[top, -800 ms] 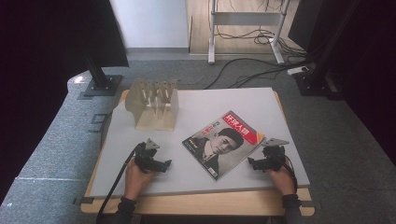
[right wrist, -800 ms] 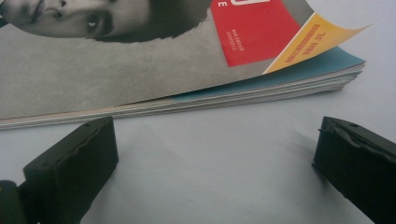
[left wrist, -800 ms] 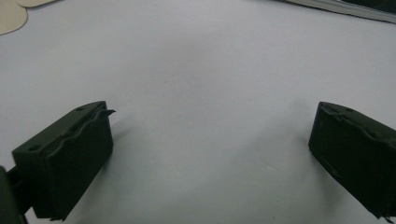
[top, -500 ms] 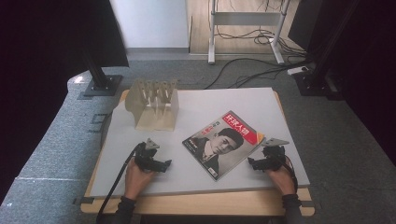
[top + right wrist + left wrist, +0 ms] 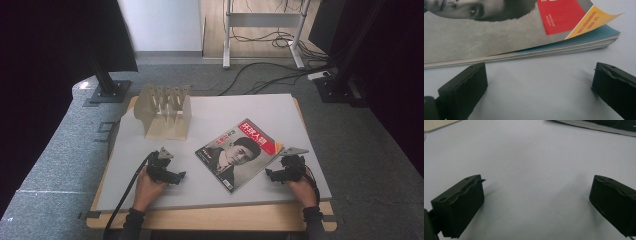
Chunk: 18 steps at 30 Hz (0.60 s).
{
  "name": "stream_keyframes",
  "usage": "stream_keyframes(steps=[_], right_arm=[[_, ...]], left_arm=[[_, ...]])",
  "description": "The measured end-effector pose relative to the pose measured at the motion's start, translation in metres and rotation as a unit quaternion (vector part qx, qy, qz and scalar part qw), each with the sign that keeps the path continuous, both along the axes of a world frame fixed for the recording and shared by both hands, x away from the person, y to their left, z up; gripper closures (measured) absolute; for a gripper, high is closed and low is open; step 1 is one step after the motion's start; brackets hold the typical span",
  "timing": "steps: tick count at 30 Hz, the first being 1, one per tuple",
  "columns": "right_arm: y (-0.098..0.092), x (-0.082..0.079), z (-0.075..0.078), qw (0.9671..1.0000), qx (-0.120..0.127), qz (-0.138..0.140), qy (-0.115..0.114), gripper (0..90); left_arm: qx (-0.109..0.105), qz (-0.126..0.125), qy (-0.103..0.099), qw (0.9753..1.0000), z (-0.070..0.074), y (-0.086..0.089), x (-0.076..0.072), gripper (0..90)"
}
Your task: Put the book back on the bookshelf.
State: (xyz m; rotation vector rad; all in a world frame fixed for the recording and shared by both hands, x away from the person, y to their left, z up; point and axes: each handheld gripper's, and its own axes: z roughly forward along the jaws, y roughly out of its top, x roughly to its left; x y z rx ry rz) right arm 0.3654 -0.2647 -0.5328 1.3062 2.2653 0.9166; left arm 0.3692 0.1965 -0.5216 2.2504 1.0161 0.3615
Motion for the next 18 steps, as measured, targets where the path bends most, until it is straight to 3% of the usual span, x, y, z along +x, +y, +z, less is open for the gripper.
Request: stream_keyframes(steps=[5, 14, 18], right_arm=[[-0.002, -0.001, 0.005, 1.0000, -0.003, 0.008, -0.003, 0.0], [-0.004, 0.003, 0.022, 0.9992, 0.011, 0.016, -0.034, 0.0], [0.000, 0.010, 0.028, 0.9989, 0.010, 0.019, -0.041, 0.0]], left_arm=[[-0.020, -0.016, 0.000, 0.9997, 0.011, -0.007, 0.007, 0.0], [0.004, -0.053, -0.002, 0.9986, 0.029, -0.032, 0.025, 0.0], [0.000, -0.066, -0.005, 0.9978, 0.036, -0.044, 0.036, 0.0]])
